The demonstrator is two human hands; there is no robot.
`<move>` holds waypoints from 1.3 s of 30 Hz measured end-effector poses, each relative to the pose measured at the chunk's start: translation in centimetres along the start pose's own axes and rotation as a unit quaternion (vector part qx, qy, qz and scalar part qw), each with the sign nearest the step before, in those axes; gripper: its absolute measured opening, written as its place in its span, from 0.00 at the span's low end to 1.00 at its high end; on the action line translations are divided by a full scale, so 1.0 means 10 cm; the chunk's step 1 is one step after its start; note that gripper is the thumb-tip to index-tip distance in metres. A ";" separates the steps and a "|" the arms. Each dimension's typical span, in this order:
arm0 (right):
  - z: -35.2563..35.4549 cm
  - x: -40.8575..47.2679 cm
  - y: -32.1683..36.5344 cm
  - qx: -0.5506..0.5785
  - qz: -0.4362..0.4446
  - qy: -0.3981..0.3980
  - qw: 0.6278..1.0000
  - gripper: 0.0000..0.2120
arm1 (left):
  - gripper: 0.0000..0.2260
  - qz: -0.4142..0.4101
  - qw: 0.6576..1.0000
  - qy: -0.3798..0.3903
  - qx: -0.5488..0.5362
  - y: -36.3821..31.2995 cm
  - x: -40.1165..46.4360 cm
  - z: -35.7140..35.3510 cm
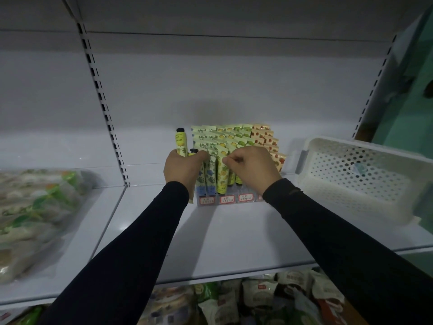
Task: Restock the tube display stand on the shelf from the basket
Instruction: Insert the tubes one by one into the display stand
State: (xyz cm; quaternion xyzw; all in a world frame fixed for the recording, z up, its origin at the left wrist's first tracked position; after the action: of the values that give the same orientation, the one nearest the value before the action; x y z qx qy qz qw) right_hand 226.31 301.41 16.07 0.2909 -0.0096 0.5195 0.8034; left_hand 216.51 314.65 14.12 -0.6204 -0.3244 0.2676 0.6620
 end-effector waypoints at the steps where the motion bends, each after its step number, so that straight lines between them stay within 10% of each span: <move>1: 0.00 0.00 0.00 0.003 0.000 -0.002 1.000 0.13 | 0.17 -0.001 1.000 -0.003 0.002 0.00 -0.01 0.00; 39: 0.03 -0.13 0.01 0.073 -0.029 -0.065 0.995 0.17 | 0.17 0.015 1.000 0.024 0.004 -0.01 -0.03 -0.07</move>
State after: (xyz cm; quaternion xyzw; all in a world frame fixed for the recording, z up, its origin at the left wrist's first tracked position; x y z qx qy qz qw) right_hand 225.73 300.25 16.02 0.3820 -0.0152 0.4753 0.7924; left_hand 216.89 313.97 14.22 -0.6290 -0.2983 0.2640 0.6676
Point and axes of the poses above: each hand's wrist, its own x-axis towards the middle knuckle, its own z-axis out of the back of the hand, y = z × x, the point moved 1 cm from there along x, towards the middle knuckle, and after that the axes turned 15 degrees about y, right-handed, at the moved point
